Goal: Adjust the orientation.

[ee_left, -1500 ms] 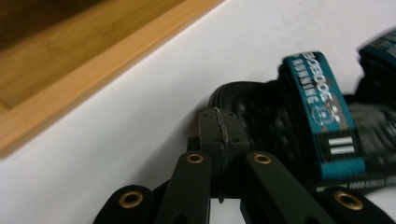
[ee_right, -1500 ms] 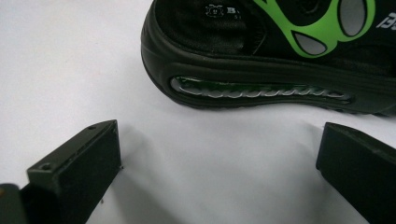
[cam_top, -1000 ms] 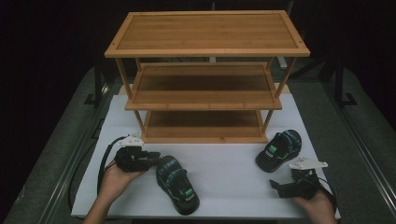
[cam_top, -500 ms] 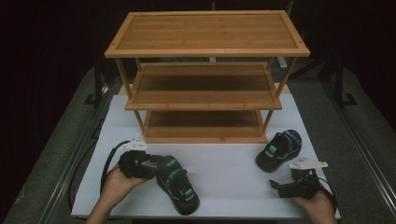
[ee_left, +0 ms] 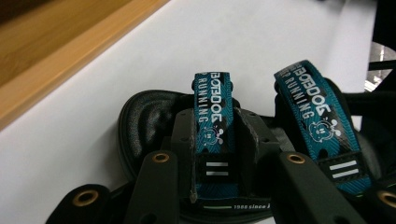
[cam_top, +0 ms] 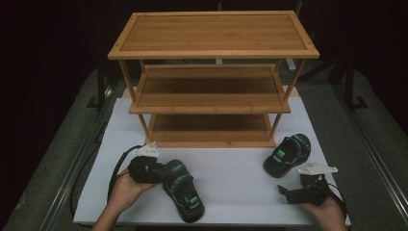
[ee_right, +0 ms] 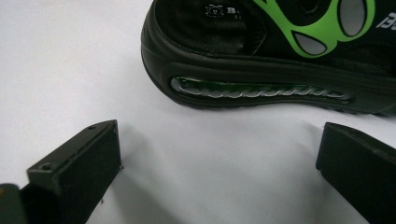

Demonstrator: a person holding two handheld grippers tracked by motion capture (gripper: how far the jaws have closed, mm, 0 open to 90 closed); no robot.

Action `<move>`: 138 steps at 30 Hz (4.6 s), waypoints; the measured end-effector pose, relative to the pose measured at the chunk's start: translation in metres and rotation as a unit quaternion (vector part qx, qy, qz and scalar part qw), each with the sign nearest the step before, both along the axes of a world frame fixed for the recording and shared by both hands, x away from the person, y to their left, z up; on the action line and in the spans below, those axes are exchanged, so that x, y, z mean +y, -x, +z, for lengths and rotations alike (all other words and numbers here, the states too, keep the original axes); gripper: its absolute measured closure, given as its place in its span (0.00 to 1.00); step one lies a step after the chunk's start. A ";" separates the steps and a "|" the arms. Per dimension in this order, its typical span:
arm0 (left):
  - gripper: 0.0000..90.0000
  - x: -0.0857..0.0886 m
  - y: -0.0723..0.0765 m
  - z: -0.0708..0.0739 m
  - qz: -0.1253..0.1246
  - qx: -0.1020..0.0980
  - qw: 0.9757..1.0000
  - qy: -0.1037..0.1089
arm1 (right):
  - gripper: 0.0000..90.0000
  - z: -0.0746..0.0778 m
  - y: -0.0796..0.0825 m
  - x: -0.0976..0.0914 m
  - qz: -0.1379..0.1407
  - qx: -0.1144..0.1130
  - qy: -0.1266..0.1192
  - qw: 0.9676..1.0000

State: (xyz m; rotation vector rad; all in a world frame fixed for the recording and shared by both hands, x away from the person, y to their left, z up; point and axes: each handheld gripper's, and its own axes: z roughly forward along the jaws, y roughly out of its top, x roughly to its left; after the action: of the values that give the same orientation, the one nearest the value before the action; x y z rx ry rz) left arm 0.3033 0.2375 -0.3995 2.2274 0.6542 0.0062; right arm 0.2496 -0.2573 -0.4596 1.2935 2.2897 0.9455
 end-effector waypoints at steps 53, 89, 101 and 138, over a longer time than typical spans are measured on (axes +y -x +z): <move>0.66 -0.059 -0.034 0.011 -0.036 -0.013 0.999 0.034 | 0.00 0.000 0.000 0.000 0.000 -0.001 -0.001 1.000; 0.41 -0.040 -0.031 0.024 -0.072 -0.026 0.996 0.040 | 0.00 0.000 0.000 0.000 0.000 -0.001 0.000 1.000; 0.19 -0.008 -0.004 0.023 0.001 -0.057 0.998 -0.008 | 0.00 0.000 0.000 0.000 0.000 0.000 0.001 1.000; 0.00 0.072 0.043 -0.053 0.142 -0.076 0.984 -0.075 | 0.00 0.024 0.013 -0.023 -0.019 -0.008 -0.010 1.000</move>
State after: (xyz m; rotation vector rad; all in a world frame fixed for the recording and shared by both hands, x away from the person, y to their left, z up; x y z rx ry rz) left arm 0.2602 0.3094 -0.4528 2.2284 0.9054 0.3780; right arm 0.2363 -0.2800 -0.4359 1.3287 2.2405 0.9637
